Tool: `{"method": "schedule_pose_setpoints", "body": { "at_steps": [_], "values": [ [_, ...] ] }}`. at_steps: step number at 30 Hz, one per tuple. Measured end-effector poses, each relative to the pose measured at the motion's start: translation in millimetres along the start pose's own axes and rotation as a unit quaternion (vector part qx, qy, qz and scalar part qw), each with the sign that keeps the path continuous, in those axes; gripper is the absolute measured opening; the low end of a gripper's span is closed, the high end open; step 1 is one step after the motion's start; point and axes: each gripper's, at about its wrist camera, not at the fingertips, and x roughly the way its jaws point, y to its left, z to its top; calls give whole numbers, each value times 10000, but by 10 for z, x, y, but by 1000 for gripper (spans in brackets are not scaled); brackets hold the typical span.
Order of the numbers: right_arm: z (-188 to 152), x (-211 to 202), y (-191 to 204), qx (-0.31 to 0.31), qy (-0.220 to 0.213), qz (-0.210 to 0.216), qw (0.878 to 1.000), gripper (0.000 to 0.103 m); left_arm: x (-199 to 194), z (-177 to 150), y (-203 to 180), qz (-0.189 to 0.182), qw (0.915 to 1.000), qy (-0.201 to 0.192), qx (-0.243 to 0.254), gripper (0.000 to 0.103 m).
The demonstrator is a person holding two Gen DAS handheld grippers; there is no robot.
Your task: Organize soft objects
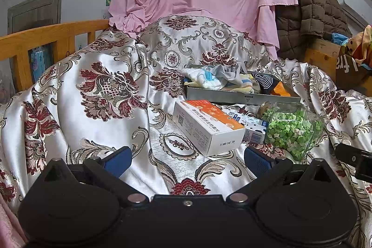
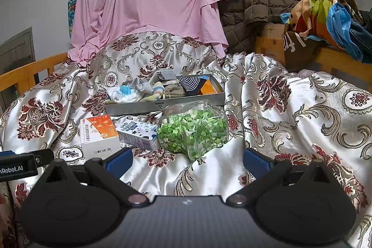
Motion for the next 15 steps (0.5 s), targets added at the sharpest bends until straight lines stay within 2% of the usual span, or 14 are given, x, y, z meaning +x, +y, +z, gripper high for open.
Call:
{"method": "schedule_pose_setpoints", "body": {
  "at_steps": [15],
  "values": [
    [-2, 4, -5, -3, 1, -1, 10000, 103, -6, -2, -9, 2, 10000, -4, 2, 102]
  ]
}}
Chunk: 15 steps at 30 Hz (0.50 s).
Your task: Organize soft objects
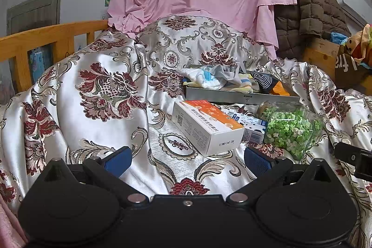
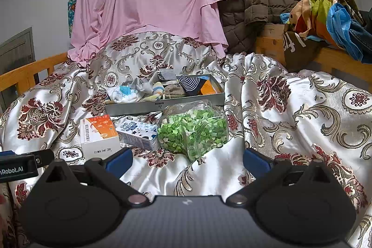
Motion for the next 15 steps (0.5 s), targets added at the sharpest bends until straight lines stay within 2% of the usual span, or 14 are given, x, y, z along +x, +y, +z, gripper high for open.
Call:
{"method": "schedule_pose_setpoints", "body": {
  "at_steps": [6, 15],
  "values": [
    [1, -2, 5, 4, -3, -2, 10000, 103, -10, -10, -15, 28, 10000, -40, 58, 102],
    [0, -2, 10, 3, 0, 0, 10000, 103, -53, 11, -21, -151, 9996, -134, 176, 102]
  ]
}}
